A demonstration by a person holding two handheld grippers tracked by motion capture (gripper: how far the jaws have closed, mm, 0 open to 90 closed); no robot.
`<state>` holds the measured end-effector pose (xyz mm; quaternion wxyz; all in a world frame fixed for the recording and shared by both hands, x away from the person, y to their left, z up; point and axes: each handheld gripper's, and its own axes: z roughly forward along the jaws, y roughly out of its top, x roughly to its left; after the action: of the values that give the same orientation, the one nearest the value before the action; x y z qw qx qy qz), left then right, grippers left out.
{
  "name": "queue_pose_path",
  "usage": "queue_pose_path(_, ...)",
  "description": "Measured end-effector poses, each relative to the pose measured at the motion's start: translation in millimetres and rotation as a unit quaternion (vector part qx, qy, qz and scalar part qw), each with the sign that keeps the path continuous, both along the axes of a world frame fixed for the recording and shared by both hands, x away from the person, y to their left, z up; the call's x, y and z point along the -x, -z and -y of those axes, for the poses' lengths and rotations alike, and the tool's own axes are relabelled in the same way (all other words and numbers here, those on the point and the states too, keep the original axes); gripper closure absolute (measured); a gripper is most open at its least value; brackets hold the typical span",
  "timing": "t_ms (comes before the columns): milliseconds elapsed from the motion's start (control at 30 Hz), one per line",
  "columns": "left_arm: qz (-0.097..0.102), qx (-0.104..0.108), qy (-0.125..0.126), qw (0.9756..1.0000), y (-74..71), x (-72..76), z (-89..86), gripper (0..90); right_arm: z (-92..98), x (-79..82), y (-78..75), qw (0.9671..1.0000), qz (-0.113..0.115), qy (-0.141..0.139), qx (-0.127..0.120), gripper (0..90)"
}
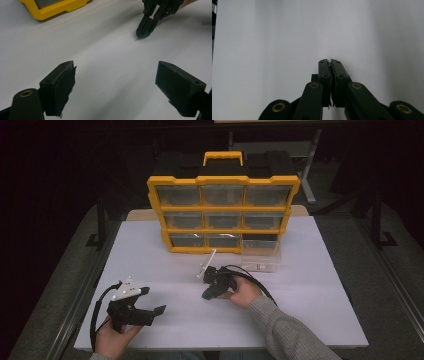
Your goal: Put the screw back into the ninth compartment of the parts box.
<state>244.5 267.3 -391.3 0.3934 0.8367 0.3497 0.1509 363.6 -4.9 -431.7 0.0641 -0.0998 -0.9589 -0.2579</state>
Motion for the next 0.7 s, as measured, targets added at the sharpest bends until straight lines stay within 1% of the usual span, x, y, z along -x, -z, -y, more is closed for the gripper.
queue_pose_path(100,0.001,0.0,0.0,1.0,0.3,0.0,0.3,15.7,0.1,-1.1,0.0,1.0,-0.005,-0.001,0.0,86.1)
queue_pose_path(167,0.0,-0.001,0.001,1.0,0.5,0.0,0.6,15.8,0.0,-3.2,0.4,1.0,-0.003,-0.005,-0.004,86.1)
queue_pose_path(400,0.0,-0.001,0.001,1.0,0.5,-0.1,0.8,15.7,1.1,-4.8,-2.1,0.9999,-0.017,-0.002,0.0,86.1)
queue_pose_path(467,-0.001,-0.003,0.002,1.0,0.5,-0.2,0.8,15.7,2.7,-7.0,-7.1,0.9999,-0.015,-0.005,-0.008,86.2)
queue_pose_path(500,0.0,0.0,0.001,1.0,0.7,-0.2,1.4,15.7,2.7,-7.0,-7.1,0.9999,-0.015,-0.005,-0.008,86.2)
queue_pose_path(533,0.001,0.0,0.001,1.0,0.5,-0.1,1.5,15.7,3.8,-8.3,-11.4,0.9998,-0.014,-0.006,-0.009,86.2)
queue_pose_path(567,0.001,0.0,0.001,1.0,0.5,-0.1,1.5,15.7,3.8,-8.3,-11.4,0.9998,-0.014,-0.006,-0.009,86.2)
queue_pose_path(600,0.001,0.001,0.001,1.0,0.5,-0.1,1.5,15.8,4.6,-9.6,-16.0,0.9998,-0.013,-0.006,-0.012,86.2)
queue_pose_path(633,0.001,0.002,0.0,1.0,0.4,0.0,1.5,15.8,4.6,-9.6,-16.0,0.9998,-0.013,-0.006,-0.012,86.2)
queue_pose_path(667,0.001,0.001,0.0,1.0,0.2,-0.2,1.1,15.7,5.7,-11.1,-21.5,0.9998,-0.011,-0.006,-0.013,86.2)
queue_pose_path(700,0.001,0.001,0.0,1.0,0.2,-0.2,1.1,15.7,5.7,-11.1,-21.5,0.9998,-0.011,-0.006,-0.013,86.2)
